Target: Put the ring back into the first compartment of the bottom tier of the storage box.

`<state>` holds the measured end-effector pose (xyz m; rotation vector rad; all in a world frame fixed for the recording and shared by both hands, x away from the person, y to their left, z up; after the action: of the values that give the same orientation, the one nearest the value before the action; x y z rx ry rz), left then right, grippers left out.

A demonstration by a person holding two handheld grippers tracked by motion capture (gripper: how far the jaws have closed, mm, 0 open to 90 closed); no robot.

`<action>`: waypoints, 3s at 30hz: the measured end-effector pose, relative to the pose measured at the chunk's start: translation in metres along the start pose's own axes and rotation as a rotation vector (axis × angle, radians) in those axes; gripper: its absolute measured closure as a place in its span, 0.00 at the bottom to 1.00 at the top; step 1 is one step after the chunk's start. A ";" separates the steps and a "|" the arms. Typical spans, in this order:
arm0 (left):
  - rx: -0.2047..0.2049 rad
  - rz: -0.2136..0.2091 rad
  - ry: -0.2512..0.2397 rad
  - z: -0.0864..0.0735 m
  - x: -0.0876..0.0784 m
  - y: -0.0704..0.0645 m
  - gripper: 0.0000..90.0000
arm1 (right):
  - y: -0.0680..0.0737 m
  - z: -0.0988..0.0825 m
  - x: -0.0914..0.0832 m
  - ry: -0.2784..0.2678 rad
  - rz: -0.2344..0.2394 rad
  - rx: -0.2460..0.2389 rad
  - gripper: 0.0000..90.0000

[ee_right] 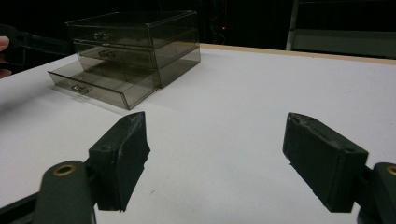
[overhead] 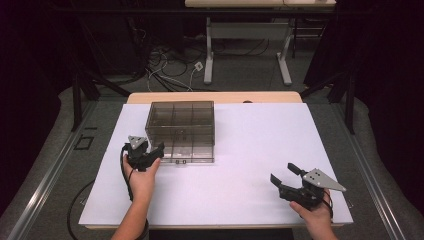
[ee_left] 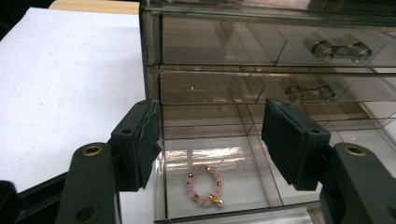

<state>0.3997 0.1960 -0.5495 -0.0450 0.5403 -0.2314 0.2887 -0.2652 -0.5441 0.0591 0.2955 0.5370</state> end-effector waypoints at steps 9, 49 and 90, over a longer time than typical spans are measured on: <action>0.010 -0.046 -0.032 0.005 -0.012 -0.009 0.35 | -0.001 0.001 0.000 -0.003 0.003 -0.004 0.24; 0.075 -0.182 0.017 -0.019 -0.033 -0.042 0.51 | 0.000 0.001 -0.002 -0.010 0.001 0.000 0.23; 0.016 -0.161 0.213 -0.044 -0.012 -0.057 1.00 | -0.001 0.002 -0.001 -0.005 0.000 -0.001 0.23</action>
<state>0.3553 0.1442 -0.5752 -0.0485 0.7477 -0.4001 0.2891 -0.2663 -0.5426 0.0589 0.2905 0.5368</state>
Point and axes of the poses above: each handheld gripper's, and its own axes: x roughly forward along the jaws, z roughly out of its top, y roughly to its left, the point moved 3 cm from there along x, roughly forward along the jaws, and after that the axes turned 2 degrees about x, right-handed, at the moved point
